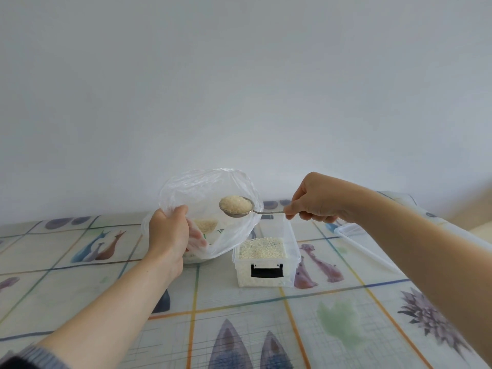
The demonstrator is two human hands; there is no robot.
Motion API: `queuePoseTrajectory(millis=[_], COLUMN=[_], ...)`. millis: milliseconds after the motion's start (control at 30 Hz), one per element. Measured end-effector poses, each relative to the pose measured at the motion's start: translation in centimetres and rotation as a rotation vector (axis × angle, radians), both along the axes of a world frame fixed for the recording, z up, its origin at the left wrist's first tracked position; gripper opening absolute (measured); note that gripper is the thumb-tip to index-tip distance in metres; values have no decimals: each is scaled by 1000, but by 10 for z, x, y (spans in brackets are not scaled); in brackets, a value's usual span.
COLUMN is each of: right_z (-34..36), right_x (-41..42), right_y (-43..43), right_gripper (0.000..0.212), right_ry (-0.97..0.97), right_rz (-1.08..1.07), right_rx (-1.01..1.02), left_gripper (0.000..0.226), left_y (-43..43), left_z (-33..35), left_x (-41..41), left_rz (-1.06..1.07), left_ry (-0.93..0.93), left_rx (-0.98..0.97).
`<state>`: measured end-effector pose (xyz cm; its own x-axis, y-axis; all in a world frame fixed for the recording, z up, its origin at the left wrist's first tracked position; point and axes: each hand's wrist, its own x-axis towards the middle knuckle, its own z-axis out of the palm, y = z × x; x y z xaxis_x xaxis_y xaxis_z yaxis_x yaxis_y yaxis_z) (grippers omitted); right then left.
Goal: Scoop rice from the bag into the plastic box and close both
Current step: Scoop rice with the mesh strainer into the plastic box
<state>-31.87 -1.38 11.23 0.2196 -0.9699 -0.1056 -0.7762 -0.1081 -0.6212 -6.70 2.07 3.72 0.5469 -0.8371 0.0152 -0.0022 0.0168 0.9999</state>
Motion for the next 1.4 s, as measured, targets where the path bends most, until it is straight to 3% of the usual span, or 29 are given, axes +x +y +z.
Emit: queuePoseTrajectory(millis=[367, 667, 900, 1033, 1400], right_z=[-4, -19, -51, -64, -68], right_x=[-45, -51, -20, -8, -31], right_y=[18, 27, 17, 16, 17], right_gripper=[20, 21, 6, 13, 18], right_ry=[44, 209, 462, 585, 329], right_rz=[-88, -96, -120, -166, -283], right_rx=[-5, -51, -294, -469, -445], left_gripper=[17, 18, 13, 13, 16], left_y=[1, -4, -4, -3, -3], left_z=[2, 0, 0, 2, 2], left_x=[-13, -11, -9, -10, -11], left_rz=[100, 120, 116, 133, 96], left_ry=[-37, -53, -54, -43, -55], left_rx=[-13, -21, -41, -57, -58])
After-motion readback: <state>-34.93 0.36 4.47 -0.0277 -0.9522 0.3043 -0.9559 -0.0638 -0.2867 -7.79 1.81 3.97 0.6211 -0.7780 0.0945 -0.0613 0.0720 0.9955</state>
